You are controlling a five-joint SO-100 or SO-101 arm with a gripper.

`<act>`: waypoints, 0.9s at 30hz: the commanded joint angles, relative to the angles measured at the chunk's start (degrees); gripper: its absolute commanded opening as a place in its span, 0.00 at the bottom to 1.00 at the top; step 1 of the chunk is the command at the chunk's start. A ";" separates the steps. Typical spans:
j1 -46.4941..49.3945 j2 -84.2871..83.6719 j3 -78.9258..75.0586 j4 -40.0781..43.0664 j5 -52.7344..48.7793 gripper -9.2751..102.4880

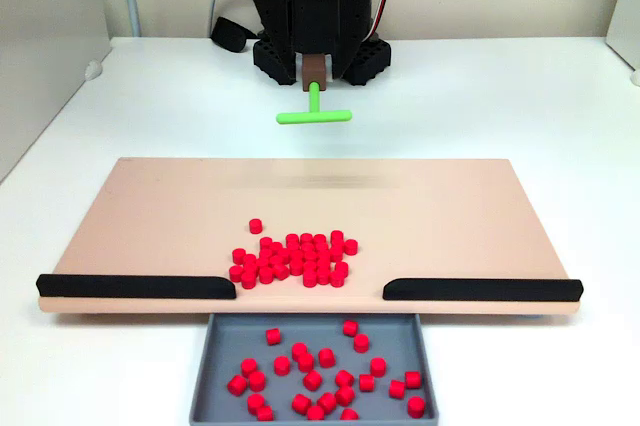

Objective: Gather the bottom side granules

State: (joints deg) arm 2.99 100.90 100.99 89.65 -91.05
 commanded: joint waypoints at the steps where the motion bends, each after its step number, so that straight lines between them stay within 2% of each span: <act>1: 0.53 0.26 -2.02 0.09 -0.53 0.10; 13: 3.69 -1.85 -0.70 -0.09 -5.19 0.10; 27: 7.38 -0.70 8.09 -13.97 -5.54 0.08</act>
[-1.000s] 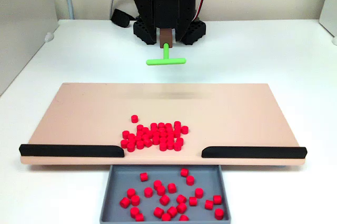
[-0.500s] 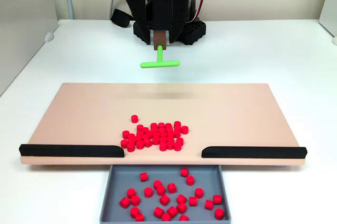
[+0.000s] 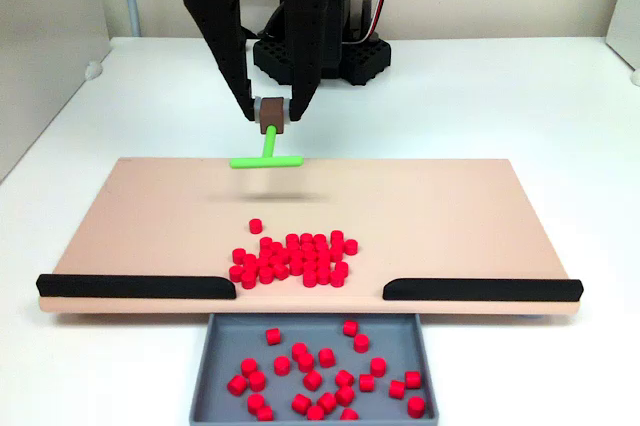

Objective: Gather the bottom side granules

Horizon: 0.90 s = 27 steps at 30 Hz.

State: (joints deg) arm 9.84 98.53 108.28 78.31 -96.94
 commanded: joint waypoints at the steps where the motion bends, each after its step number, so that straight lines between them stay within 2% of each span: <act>1: 0.70 1.93 1.85 -3.78 0.35 0.08; 9: 2.29 1.67 6.42 -9.84 -0.79 0.08; 27: 1.14 -3.08 8.44 -12.92 -0.79 0.08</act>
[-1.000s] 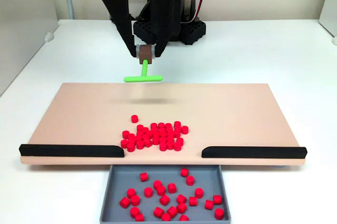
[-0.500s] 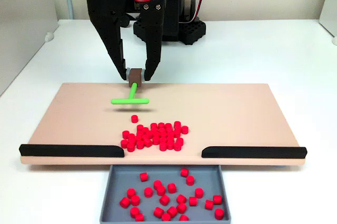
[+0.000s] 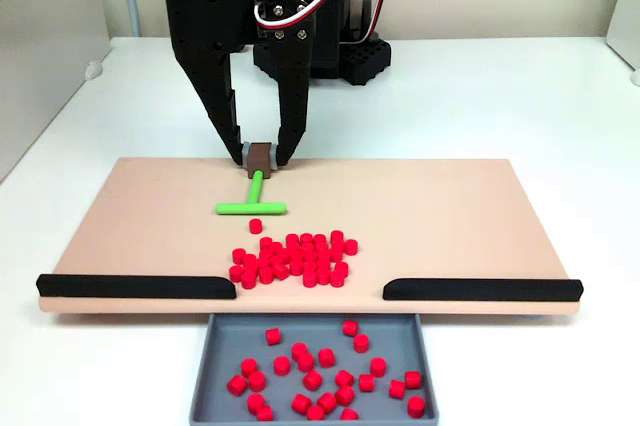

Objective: Gather the bottom side granules

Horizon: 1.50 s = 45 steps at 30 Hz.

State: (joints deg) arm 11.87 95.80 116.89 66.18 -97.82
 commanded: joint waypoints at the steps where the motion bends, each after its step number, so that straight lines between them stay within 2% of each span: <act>1: -1.05 -0.62 -0.18 -0.79 0.09 0.08; 45: -4.57 -14.15 -11.87 -0.79 -0.62 0.09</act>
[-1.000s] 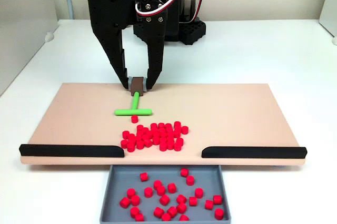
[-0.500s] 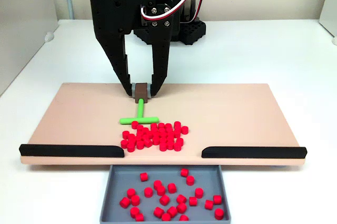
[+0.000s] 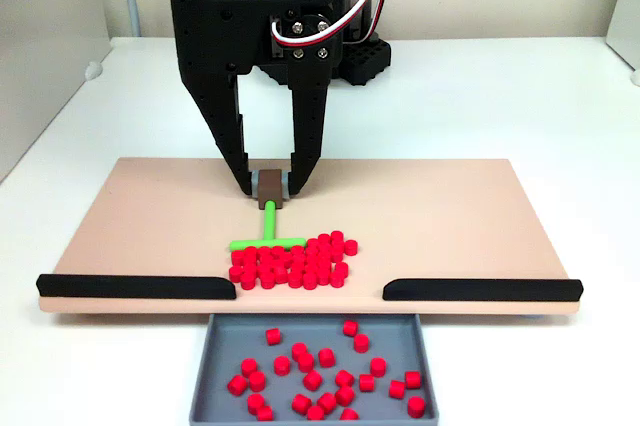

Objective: Gather the bottom side granules

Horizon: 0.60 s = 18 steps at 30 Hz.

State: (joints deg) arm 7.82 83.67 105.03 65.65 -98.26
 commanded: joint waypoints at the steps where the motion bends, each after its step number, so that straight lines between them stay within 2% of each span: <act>1: -0.53 -1.76 0.00 -0.26 -0.18 0.08; 7: -0.97 0.62 0.00 0.79 0.44 0.08; 18: -0.62 10.37 0.00 8.61 1.05 0.08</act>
State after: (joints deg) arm 7.03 89.47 106.26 72.60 -98.35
